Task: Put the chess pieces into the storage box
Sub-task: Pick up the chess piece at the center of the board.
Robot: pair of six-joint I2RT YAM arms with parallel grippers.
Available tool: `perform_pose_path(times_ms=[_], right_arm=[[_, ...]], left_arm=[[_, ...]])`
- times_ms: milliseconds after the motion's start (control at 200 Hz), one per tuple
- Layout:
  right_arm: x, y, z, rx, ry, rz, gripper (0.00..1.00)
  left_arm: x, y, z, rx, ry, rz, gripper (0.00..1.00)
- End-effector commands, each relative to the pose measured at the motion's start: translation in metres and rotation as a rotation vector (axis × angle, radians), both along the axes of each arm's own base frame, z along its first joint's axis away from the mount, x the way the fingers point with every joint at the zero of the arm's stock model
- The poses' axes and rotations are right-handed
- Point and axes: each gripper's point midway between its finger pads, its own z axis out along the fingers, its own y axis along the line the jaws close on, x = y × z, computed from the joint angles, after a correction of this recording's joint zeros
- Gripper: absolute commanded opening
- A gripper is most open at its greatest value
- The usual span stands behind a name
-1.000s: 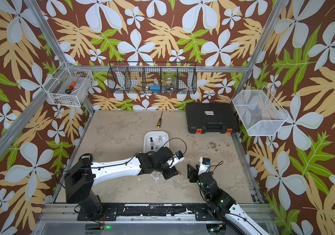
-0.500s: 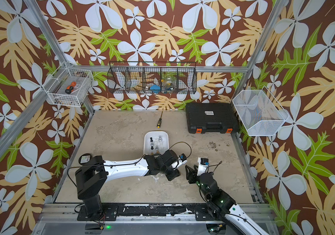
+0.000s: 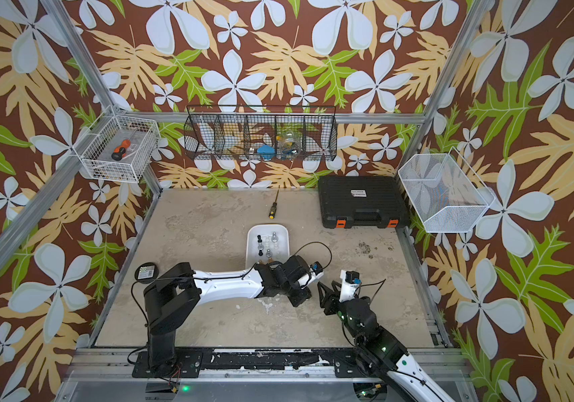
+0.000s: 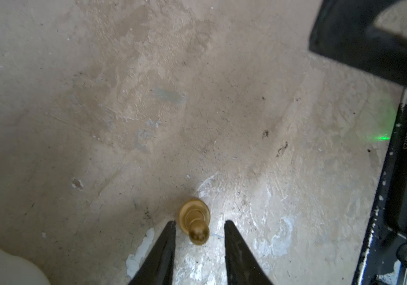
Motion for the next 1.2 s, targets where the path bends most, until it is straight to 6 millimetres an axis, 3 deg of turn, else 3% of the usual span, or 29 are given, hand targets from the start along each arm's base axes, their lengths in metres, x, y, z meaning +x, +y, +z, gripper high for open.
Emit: perform_pose_path(times_ms=[0, 746, 991, 1191], right_arm=[[0.001, -0.001, 0.000, -0.003, -0.003, -0.005, 0.59], [0.000, -0.001, 0.002, 0.004, -0.012, -0.005, 0.59], [-0.001, -0.004, 0.007, 0.023, -0.038, -0.015, 0.59], [-0.006, 0.008, 0.015, 0.042, -0.090, 0.071, 0.59]], left_arm=[[-0.001, -0.005, -0.002, -0.012, 0.012, -0.009, 0.35], [0.001, 0.000, -0.004, 0.011, 0.009, 0.000, 0.06], [0.022, 0.009, 0.034, -0.081, 0.039, 0.086, 0.05], [0.057, 0.026, 0.091, -0.180, 0.005, 0.185, 0.05]])
